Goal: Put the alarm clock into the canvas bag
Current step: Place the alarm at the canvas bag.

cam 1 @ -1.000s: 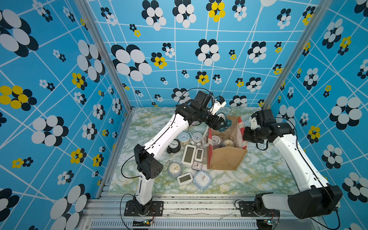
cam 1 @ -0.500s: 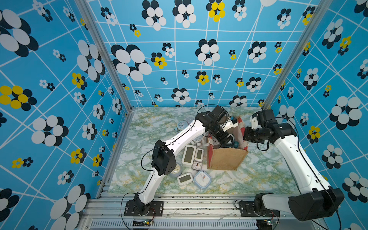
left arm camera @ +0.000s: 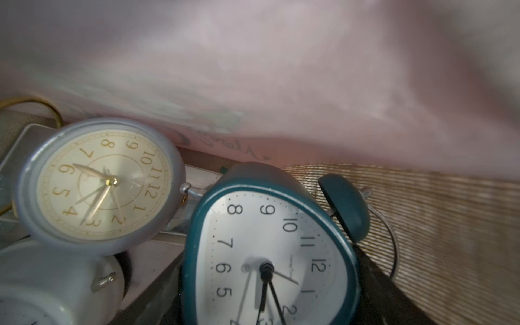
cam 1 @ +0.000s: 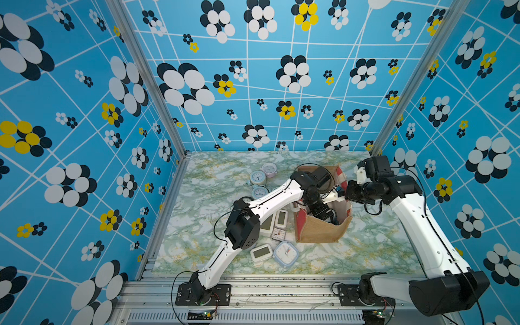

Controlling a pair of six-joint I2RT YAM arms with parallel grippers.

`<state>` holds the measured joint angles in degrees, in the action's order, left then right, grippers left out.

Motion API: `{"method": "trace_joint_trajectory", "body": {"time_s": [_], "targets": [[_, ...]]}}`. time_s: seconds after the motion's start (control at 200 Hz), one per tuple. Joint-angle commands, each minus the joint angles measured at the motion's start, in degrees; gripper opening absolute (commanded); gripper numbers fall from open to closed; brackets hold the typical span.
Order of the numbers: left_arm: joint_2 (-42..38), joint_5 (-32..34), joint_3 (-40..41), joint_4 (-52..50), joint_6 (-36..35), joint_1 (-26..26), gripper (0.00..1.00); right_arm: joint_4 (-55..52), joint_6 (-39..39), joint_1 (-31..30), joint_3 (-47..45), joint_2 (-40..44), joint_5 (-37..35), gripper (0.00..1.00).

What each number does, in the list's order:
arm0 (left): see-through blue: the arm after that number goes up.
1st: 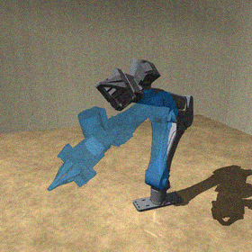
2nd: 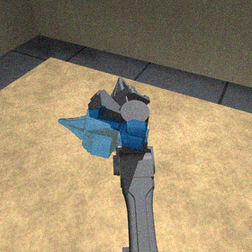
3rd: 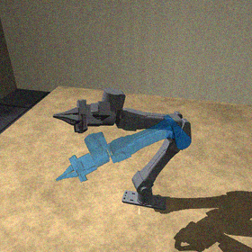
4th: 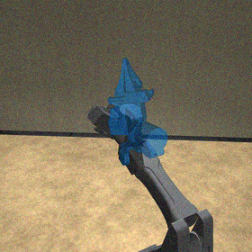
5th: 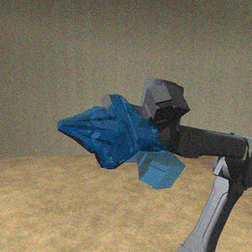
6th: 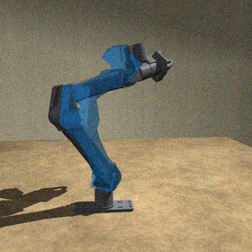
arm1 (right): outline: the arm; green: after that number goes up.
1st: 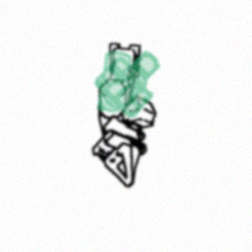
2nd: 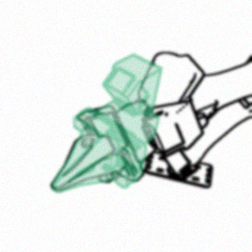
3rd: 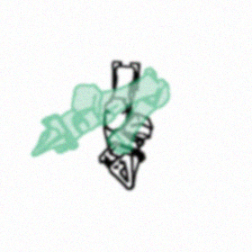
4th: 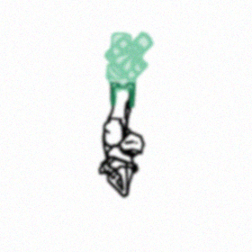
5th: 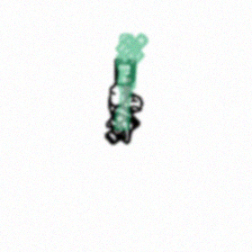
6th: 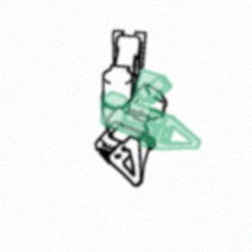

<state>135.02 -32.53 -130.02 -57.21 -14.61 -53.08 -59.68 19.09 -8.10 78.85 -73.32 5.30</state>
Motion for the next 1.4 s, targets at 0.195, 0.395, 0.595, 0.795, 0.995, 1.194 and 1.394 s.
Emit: {"method": "trace_joint_trajectory", "body": {"time_s": [0.195,0.395,0.595,0.795,0.995,1.194,1.394], "targets": [[3.99,15.58,3.23,-0.32,-1.98,-1.91,0.3,-0.17,0.91,0.22,2.2,2.3,0.31,0.0],[4.57,19.87,4.03,-1.02,-3.99,-2.71,0.49,0.38,1.05,0.2,0.85,2.33,0.41,0.0],[1.08,16.11,5.39,0.08,-4.22,-2.4,0.83,1.55,1.61,0.21,-1.53,2.39,0.24,0.0],[-3.08,13.01,5.39,1.03,-2.34,-0.84,0.99,2.8,2.15,0.22,-4.19,2.22,0.24,0.0],[-7.43,12.12,5.3,1.47,-0.65,0.41,0.99,2.99,1.75,0.19,-4.69,1.74,-0.98,0.0],[-12.25,10.48,6.56,2.55,1.87,1.46,0.99,2.87,1.42,0.27,-4.34,1.39,-1.87,0.0],[-18.57,8.98,10.99,6.38,8.0,3.0,0.97,2.97,1.15,0.24,-4.24,1.42,-2.05,0.0]]}}
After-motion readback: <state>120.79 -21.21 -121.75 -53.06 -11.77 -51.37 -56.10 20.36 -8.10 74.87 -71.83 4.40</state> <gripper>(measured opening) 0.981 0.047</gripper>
